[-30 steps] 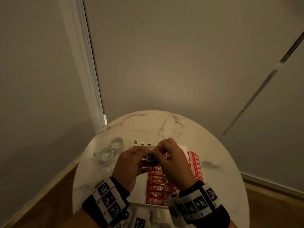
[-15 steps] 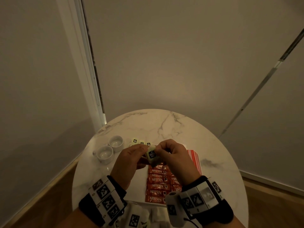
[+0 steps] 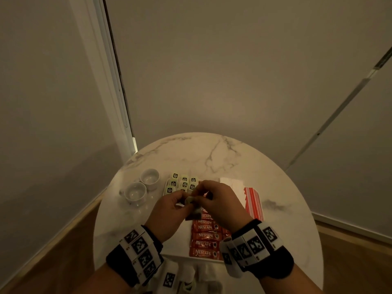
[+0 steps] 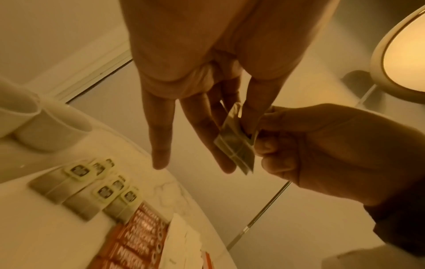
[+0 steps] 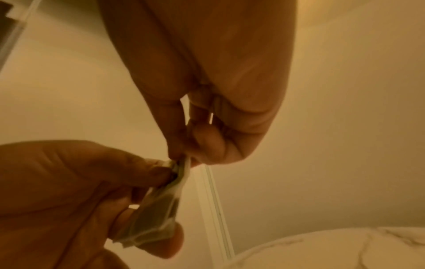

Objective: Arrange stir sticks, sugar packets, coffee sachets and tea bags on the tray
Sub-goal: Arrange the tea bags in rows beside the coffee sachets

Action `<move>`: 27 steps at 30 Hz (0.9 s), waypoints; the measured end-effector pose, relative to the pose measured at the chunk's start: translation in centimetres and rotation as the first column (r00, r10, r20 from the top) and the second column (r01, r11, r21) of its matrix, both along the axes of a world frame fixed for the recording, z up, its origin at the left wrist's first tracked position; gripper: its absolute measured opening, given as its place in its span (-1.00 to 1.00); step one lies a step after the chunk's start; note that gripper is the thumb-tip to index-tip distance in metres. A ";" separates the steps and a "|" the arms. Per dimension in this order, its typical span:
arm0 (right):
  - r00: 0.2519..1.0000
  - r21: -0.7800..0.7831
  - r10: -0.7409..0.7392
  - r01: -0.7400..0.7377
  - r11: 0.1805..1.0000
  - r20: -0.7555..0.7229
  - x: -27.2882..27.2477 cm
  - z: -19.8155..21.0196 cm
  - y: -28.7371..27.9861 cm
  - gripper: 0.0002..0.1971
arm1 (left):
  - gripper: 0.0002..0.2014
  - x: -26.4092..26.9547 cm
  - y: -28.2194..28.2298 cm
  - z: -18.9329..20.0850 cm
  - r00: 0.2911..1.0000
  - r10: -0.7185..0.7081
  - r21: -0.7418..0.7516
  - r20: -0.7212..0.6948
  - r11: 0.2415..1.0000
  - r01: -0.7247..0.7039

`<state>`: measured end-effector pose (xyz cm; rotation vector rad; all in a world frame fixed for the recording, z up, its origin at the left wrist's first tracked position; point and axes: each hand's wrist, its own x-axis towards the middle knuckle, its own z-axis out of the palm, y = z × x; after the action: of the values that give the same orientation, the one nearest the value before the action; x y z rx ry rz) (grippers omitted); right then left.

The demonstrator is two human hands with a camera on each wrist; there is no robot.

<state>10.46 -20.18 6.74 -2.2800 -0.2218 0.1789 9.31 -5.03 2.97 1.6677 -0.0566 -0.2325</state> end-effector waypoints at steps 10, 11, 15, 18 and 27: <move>0.962 -0.053 -0.062 0.049 0.997 -0.266 5.0 -7.1 1.4 -0.83 | -0.89 2.0 0.4 -5.9 0.932 0.010 -0.009 -0.363 1.000 -0.014; 0.952 -0.076 -0.060 0.039 0.996 -0.299 5.7 -8.2 1.5 -0.84 | -0.86 2.3 0.6 -7.0 0.912 0.006 0.012 -0.411 1.000 -0.001; 0.915 -0.145 -0.104 0.051 0.988 -0.389 8.5 -11.7 2.5 -0.84 | -0.70 3.6 1.4 -11.1 0.815 0.067 0.072 -0.575 0.997 -0.031; 0.905 -0.213 -0.134 0.049 0.976 -0.405 10.2 -13.4 3.5 -0.84 | -0.63 4.3 2.2 -12.3 0.748 0.159 0.071 -0.645 0.986 -0.148; 0.893 -0.437 -0.169 -0.034 0.899 -0.417 14.1 -14.5 2.0 -0.75 | -0.63 5.3 2.9 -14.0 0.826 0.087 0.113 -0.557 0.993 -0.029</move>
<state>24.51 -18.14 -7.73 -2.6015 0.1621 0.7764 14.66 -2.15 -11.06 1.6367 0.4600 -0.6840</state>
